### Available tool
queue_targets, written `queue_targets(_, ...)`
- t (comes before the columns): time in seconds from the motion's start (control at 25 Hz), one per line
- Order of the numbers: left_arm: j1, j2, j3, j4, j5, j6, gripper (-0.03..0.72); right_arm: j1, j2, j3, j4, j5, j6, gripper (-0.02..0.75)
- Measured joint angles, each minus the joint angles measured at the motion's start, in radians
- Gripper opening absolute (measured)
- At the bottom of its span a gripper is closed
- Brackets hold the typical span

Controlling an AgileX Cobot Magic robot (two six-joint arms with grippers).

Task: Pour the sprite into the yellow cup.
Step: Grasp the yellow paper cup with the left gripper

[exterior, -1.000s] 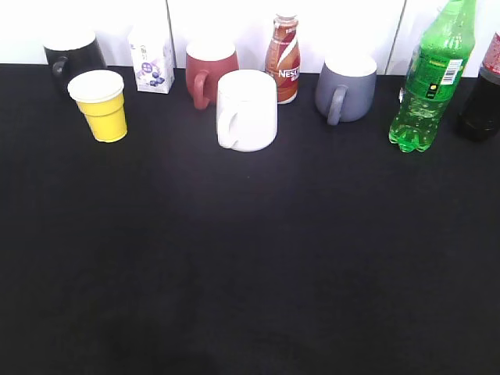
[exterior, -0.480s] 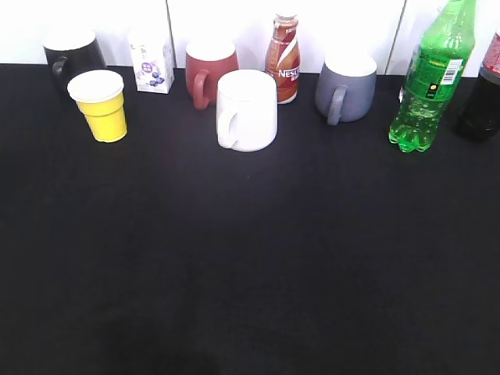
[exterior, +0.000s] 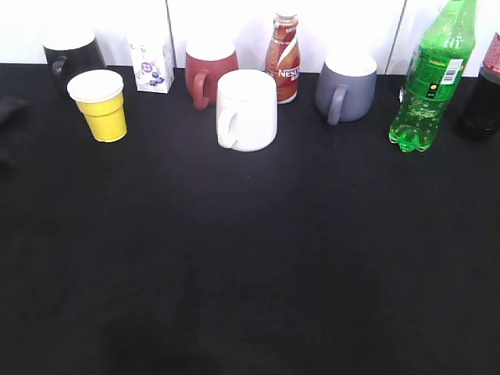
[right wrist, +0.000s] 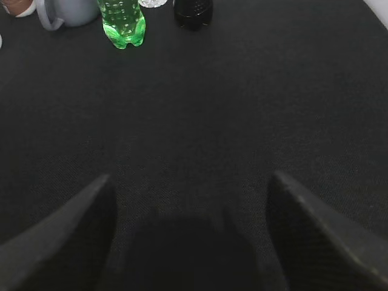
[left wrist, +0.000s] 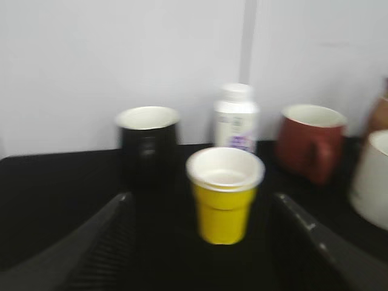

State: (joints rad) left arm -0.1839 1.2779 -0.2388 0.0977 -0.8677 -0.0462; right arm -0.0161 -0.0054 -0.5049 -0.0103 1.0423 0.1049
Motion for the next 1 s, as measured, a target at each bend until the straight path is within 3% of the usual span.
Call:
queue_targets(0.12,0.000,0.226,0.000,0.006,-0.194,0.000,0.624,0.000,0.000,0.000,0.000,0.000,0.000,0.585)
queue_targets(0.24,0.000,0.402,-0.070,0.025,-0.270,0.000,0.638,0.000,0.000,0.000,0.002,0.000,0.000,0.585)
queue_targets(0.72,0.000,0.735,-0.516,0.052,-0.093,0.000,0.672,0.000,0.000,0.000,0.003,0.000,0.000,0.585)
queue_targets(1.0,0.007,0.858,-0.666,0.032,-0.059,0.000,0.672,0.000,0.000,0.000,0.003,0.000,0.000,0.585)
